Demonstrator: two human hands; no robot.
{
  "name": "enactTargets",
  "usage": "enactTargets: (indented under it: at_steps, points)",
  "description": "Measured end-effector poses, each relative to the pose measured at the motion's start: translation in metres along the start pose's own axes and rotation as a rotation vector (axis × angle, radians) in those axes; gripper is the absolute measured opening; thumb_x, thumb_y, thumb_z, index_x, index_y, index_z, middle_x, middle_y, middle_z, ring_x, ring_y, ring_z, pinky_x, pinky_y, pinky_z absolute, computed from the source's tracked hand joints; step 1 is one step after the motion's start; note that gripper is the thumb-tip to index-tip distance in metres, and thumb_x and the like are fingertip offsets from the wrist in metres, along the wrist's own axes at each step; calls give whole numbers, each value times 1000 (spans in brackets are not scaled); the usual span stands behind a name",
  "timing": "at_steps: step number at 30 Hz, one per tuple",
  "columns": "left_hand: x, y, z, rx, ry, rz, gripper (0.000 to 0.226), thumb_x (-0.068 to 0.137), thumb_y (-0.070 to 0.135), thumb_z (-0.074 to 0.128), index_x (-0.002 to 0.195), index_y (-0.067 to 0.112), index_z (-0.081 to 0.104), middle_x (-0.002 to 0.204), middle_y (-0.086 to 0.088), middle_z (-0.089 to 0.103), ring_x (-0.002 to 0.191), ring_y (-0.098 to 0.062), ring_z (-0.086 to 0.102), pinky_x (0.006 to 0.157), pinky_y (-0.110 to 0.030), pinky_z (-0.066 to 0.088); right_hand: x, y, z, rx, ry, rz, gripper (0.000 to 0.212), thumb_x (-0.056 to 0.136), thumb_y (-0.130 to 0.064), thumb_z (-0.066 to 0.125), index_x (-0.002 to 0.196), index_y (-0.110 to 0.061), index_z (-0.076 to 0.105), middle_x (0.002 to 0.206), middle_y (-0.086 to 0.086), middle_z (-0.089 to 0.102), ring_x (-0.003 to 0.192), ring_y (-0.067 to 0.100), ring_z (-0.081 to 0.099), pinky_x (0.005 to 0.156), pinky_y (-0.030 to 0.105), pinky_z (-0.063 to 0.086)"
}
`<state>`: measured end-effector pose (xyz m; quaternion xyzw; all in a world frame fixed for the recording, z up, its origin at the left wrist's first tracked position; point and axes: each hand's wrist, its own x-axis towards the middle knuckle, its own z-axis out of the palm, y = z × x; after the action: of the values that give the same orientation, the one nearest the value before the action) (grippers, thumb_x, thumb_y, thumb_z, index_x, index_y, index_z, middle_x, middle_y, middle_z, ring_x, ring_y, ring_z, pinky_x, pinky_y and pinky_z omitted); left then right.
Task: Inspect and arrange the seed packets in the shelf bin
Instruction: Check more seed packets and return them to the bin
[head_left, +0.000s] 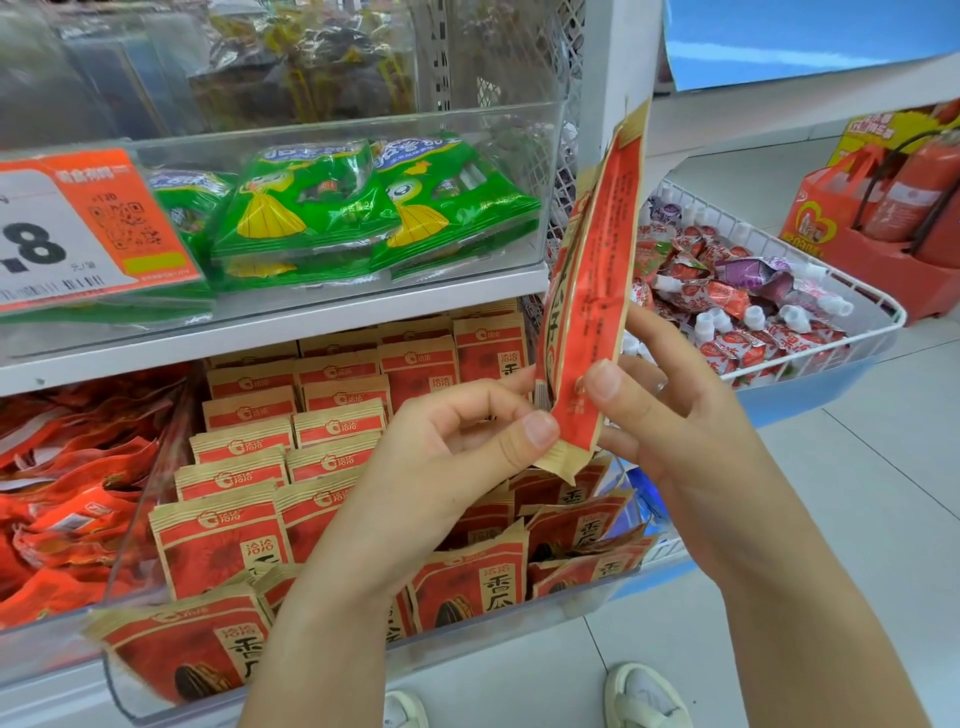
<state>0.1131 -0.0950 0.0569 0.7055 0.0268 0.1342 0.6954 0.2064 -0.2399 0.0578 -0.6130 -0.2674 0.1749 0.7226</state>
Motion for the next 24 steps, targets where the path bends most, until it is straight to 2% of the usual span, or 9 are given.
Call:
enactTargets:
  at_steps: [3,5,9,11,14,16,19,21,24]
  points:
    - [0,1,-1,6,6,-27,16,70,43,70,73,27,69,105,7,75,120,-4,58,93,-20,48,0,0,-1,12,-7,-8,74,61,-46,75,132,-37,57,112,6,71,100,20,72,92,38,57]
    - [-1,2,-1,-20,13,-40,25,71,45,70,83,23,65,102,6,74,111,-7,64,90,-20,51,0,-1,-1,5,-22,-9,73,59,-46,76,130,-40,58,112,3,71,100,18,71,89,33,57]
    - [0,4,3,-84,96,-8,50,72,53,70,107,19,60,112,-1,73,109,-20,68,97,-40,49,-4,-3,0,-58,-110,-8,71,55,-44,79,124,-46,61,113,-6,71,99,14,71,78,25,58]
    - [0,7,5,-121,163,28,52,68,50,73,109,21,60,107,2,74,102,-17,70,87,-34,54,-6,-3,3,-97,-158,-12,69,53,-43,80,119,-50,62,112,-12,70,101,10,70,76,21,57]
    - [-1,13,7,-109,223,64,57,66,46,69,112,15,57,97,5,74,88,-9,71,72,-17,54,-8,-5,9,-137,-227,-31,71,56,-43,80,123,-47,57,116,-18,67,109,4,65,87,17,53]
    - [-2,13,8,-32,240,52,59,64,51,69,110,16,59,94,4,73,84,-9,69,70,-17,53,-6,-6,11,-104,-189,-58,80,50,-53,85,124,-39,56,121,-18,66,117,2,61,97,16,47]
    - [-3,11,8,52,169,-6,56,62,57,69,106,22,61,96,0,72,83,-12,66,70,-22,53,-3,-11,10,40,-12,-83,88,45,-76,78,116,-25,61,115,-7,71,112,6,64,88,12,49]
    - [-4,10,7,82,130,-19,51,60,58,68,101,28,62,98,1,72,85,-12,65,73,-25,51,-3,-14,8,115,75,-74,86,45,-78,76,110,-23,63,109,-3,73,107,9,67,83,13,50]
    - [-5,10,5,127,91,-14,45,60,59,68,97,34,62,101,8,72,91,-12,66,82,-33,47,-4,-17,8,160,97,-72,85,47,-74,79,109,-19,61,104,-2,74,101,11,70,81,15,51]
